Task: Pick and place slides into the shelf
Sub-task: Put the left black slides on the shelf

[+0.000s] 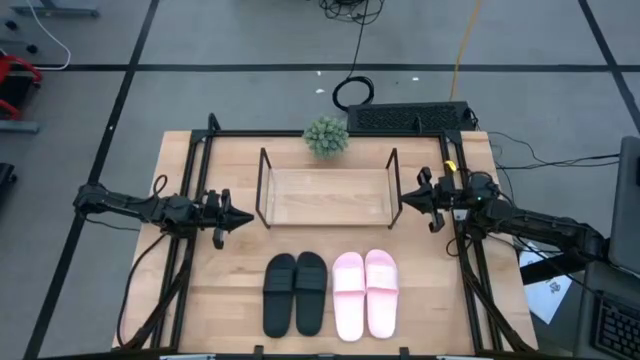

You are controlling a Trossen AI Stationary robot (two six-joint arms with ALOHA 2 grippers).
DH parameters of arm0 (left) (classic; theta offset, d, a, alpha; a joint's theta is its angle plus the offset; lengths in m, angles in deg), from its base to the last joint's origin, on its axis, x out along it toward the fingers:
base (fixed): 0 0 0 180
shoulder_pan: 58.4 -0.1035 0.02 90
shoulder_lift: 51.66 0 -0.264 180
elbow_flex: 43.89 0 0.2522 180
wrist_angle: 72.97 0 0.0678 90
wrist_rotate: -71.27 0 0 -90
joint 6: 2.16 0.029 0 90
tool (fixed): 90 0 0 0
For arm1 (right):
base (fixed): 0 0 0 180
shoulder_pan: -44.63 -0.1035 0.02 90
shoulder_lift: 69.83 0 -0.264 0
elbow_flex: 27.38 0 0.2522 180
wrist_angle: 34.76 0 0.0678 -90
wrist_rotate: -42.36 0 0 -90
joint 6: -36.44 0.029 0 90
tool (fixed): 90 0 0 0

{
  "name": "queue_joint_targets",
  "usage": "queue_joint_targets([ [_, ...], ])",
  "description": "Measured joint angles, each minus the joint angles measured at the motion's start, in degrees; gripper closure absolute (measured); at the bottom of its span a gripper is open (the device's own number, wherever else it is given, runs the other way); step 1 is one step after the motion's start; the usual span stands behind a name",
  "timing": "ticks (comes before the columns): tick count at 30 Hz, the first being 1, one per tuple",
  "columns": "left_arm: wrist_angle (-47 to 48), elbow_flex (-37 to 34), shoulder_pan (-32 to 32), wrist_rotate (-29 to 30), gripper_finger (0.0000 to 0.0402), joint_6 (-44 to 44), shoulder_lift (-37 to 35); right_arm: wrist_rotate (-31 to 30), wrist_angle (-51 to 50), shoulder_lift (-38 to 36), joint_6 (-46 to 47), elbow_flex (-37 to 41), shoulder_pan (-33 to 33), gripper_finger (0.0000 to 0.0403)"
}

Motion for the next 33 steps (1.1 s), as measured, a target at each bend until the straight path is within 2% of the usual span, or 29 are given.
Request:
queue_joint_targets([
  [8, -1.14, 0.00, 0.02, 0.55, 0.0376, 0.86, 0.00, 0.14, 6.27, 0.00, 10.63, 0.01, 0.00, 0.0403],
  [15, -1.48, 0.01, 0.02, -0.66, 0.0376, -3.28, 0.00, -0.24, 8.36, 0.02, 16.49, 0.01, -0.02, 0.0403],
  [19, -2.41, 0.59, -0.02, -8.52, 0.0376, -3.96, 0.02, -1.31, 9.86, 0.02, 19.69, 0.01, -0.02, 0.0403],
  [23, -2.97, 3.98, 0.04, -15.95, 0.0376, -2.01, 0.00, 1.52, 15.81, 0.02, 18.42, 0.01, -0.85, 0.0403],
  [28, 0.71, 10.23, 1.93, -16.76, 0.0376, 0.69, 0.00, 5.23, 26.43, 0.00, 15.72, -0.08, -6.80, 0.0403],
  [33, 6.71, 15.80, 7.01, -16.02, 0.0376, 0.76, 0.49, 6.24, 21.02, 0.96, 9.48, -3.10, -14.80, 0.0403],
])
